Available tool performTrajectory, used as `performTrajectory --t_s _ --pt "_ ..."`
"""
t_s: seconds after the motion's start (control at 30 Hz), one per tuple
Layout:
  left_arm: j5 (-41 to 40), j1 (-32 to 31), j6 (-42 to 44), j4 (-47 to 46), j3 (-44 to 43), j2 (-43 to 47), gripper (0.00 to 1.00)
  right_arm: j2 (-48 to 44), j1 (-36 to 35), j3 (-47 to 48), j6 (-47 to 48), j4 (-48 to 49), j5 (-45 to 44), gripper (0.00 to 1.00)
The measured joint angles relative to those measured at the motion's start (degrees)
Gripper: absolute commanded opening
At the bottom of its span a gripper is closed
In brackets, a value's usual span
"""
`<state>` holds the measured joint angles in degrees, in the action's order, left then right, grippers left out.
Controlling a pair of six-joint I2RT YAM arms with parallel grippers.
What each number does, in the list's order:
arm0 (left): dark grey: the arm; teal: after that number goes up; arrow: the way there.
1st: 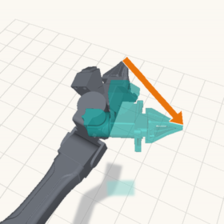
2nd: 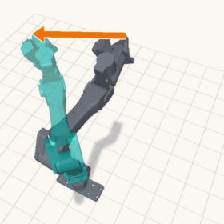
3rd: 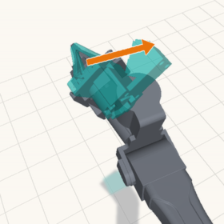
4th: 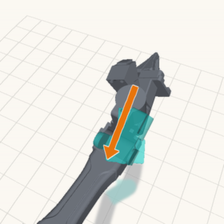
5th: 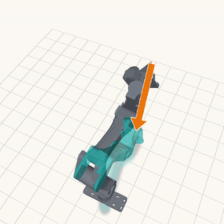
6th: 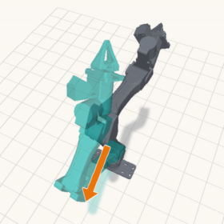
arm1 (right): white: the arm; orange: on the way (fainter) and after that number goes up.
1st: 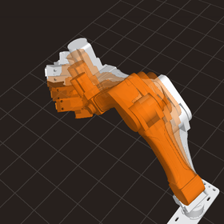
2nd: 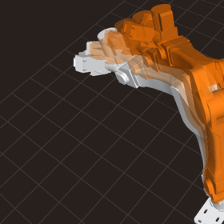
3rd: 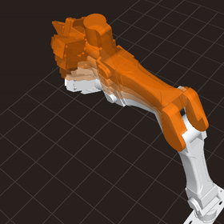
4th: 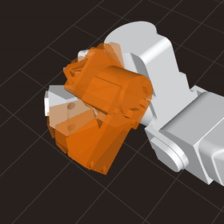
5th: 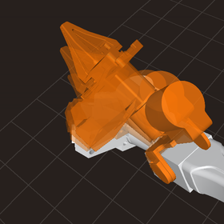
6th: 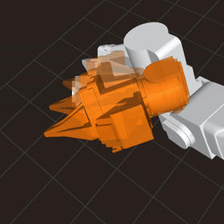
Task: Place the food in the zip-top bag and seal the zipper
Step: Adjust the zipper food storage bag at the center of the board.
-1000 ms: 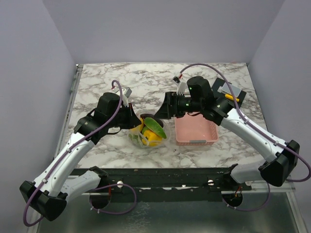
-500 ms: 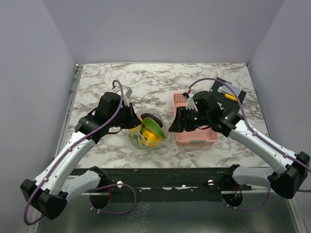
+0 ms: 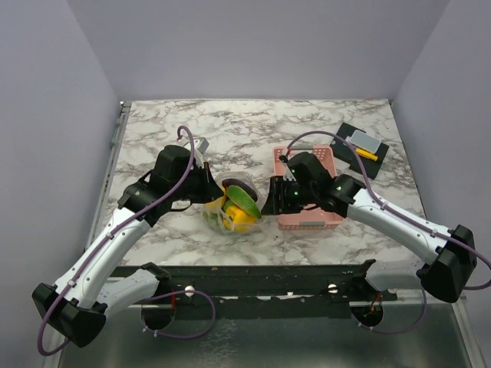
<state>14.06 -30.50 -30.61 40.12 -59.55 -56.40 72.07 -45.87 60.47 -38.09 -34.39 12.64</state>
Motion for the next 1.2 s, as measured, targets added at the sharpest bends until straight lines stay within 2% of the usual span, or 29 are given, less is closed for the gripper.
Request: performTrajectory --t_s 0.13,0.23,0.27,0.3,0.33,0.67,1.03,1.2 --pt "0.0 0.0 0.0 0.5 -0.3 0.0 0.00 1.9 -0.9 0.0 -1.1 0.3 -2.9 0.34" --pt "0.0 0.0 0.0 0.9 -0.7 0.0 0.00 2.8 -1.1 0.0 -1.7 0.5 -5.1 0.27" --pt "0.0 0.0 0.0 1.0 -0.7 0.0 0.00 3.0 -1.2 0.1 -1.9 0.5 -5.9 0.21" --pt "0.0 0.0 0.0 1.2 -0.7 0.0 0.00 3.3 -1.3 0.2 -2.0 0.5 -6.5 0.07" --pt "0.0 0.0 0.0 1.3 -0.7 0.0 0.00 3.5 -1.4 0.3 -2.0 0.5 -7.0 0.02" --pt "-0.5 0.0 0.5 3.2 -1.4 0.0 0.00 3.7 -2.1 5.4 -0.9 -0.1 -9.9 0.01" --pt "-4.0 0.0 2.9 10.9 -12.1 -0.8 0.00 4.5 -2.1 22.7 4.4 -5.8 -12.2 0.01" --pt "-4.6 0.0 3.3 11.6 -14.9 -0.9 0.00 5.4 -2.1 24.7 5.7 -6.4 -12.2 0.01"
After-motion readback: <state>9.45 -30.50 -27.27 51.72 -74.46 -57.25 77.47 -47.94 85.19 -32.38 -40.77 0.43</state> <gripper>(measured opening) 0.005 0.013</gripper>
